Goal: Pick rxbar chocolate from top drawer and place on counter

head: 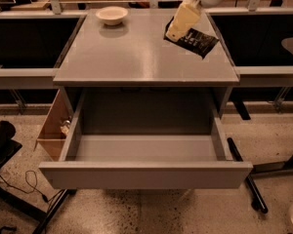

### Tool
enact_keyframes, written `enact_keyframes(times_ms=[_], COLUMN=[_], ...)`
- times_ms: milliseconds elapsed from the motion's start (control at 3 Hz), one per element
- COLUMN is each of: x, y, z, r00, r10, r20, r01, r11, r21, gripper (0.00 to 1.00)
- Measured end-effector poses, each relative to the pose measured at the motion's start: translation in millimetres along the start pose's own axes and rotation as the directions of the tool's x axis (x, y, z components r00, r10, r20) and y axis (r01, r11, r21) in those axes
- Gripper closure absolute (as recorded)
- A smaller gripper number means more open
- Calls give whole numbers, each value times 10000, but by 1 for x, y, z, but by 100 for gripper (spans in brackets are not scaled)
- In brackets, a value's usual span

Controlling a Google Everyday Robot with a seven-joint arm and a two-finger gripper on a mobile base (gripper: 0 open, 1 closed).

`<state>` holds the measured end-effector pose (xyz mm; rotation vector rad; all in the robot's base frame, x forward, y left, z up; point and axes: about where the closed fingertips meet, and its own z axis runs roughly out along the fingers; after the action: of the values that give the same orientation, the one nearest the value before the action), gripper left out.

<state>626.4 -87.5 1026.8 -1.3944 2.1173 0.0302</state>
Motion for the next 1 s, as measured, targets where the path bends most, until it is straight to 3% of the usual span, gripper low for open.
enact_keyframes(times_ms=[333,667,1000], x=[-7,-24,-36], y=[-24,-69,-111], z=[5,18,46], r00=[9986,9884,9791], r10=[272,782,1415], r20=[455,1300,1458], r01=[-295,-927,-1627], r11=[9984,9897,9759], r21=[491,1095,1452], gripper=[100,100,100])
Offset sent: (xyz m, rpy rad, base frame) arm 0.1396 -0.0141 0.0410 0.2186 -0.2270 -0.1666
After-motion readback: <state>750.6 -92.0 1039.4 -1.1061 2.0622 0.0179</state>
